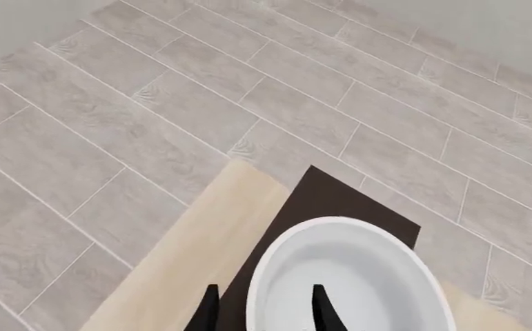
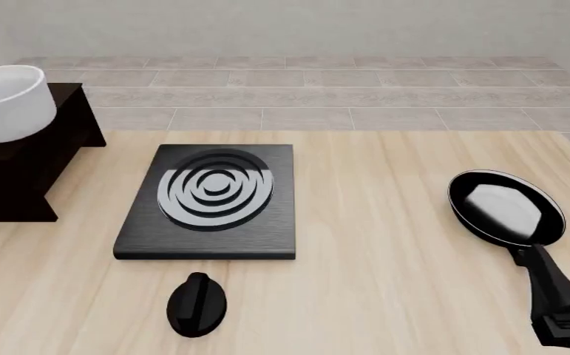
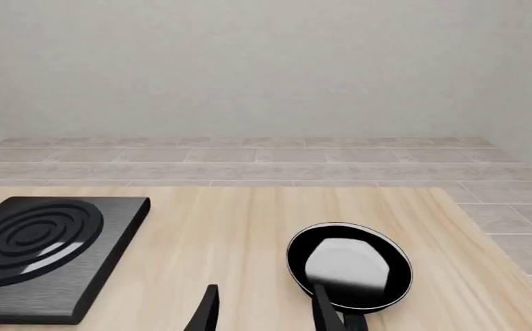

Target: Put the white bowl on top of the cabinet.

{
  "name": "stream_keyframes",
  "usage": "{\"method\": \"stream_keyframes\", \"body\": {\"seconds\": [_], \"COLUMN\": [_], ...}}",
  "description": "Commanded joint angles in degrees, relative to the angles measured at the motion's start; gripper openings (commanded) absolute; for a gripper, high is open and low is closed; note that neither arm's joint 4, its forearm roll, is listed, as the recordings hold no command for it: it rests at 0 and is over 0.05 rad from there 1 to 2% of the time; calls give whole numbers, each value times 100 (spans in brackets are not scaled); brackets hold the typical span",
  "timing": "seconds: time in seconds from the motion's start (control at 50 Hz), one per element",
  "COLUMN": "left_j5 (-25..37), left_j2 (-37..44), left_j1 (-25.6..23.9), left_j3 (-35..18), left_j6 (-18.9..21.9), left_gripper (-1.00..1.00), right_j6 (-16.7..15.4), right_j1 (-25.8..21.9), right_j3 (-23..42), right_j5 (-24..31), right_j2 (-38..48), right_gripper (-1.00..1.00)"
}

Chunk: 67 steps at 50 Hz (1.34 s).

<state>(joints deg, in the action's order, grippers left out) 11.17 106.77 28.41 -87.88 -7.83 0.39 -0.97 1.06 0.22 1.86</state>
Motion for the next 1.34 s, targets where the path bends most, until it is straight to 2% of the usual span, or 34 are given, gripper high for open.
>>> {"method": "stream_keyframes", "body": {"seconds": [0.02,0.26,0.5,0.66,0.68,0.72,0.84,0.98,1.08,1.34], "left_j5": [85,179,161,-275,-338,-471,-743,-1310,-1882,-2425], "left_j2": [-113,-256,-679,-1473,-1601,-1840,-2217,-2698,-3160,-4070], "left_j1": [15,5,-211,-331,-385,-432,-556,-741,-1001,-1513], "left_j3": [-72,-183,-35,400,478,638,988,1669,2401,3418], "left_j6": [37,60,77,238,110,228,107,81,123,156], "left_gripper": [100,100,100,100,100,100,100,100,100,100], "right_j6": [1,0,1,0,-1,0,0,0,0,0], "right_j1": [-1,0,-1,1,0,1,0,-1,1,-1], "right_j3": [0,0,0,0,0,0,0,0,0,0], "right_j5": [-1,0,0,1,0,1,-1,1,0,0], "right_j2": [1,1,0,-2,-1,-1,2,-1,0,0], "right_gripper": [100,100,100,100,100,100,100,100,100,100]}}
